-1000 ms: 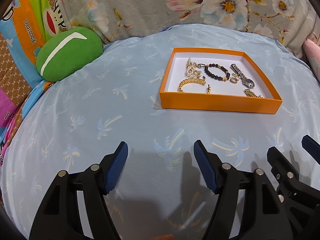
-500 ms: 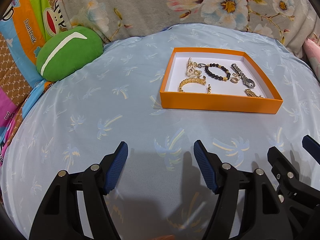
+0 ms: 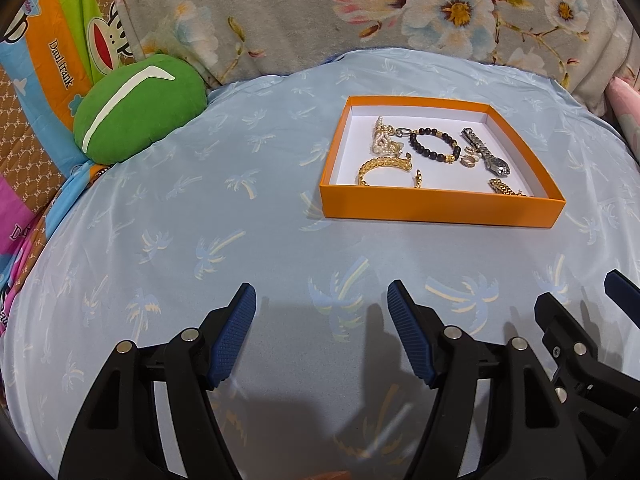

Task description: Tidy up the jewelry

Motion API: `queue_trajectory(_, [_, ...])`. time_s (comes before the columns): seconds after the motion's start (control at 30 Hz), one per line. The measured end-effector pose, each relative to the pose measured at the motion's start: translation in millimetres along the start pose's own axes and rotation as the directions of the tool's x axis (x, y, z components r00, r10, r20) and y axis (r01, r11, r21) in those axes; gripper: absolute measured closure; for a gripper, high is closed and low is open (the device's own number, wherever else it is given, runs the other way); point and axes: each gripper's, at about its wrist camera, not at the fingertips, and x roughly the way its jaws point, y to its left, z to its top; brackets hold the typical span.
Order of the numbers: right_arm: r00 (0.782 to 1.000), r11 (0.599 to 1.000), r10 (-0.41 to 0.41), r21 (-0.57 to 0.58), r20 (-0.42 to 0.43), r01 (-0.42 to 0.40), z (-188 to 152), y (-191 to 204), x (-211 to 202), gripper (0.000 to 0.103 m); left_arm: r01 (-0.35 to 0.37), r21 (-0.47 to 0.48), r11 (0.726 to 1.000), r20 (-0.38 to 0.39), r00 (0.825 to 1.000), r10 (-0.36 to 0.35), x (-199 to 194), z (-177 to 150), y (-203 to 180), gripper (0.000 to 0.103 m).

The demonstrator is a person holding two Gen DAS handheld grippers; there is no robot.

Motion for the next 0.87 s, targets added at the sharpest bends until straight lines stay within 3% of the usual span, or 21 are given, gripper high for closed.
queue_trajectory(0.87, [1.0,1.0,-0.001,-0.002,0.0,0.001,-0.1,0.5,1.0,0.029,-0.02,0.004,1.0,0.007,1.0,0.02,-3.1,1.1,1.5,0.037])
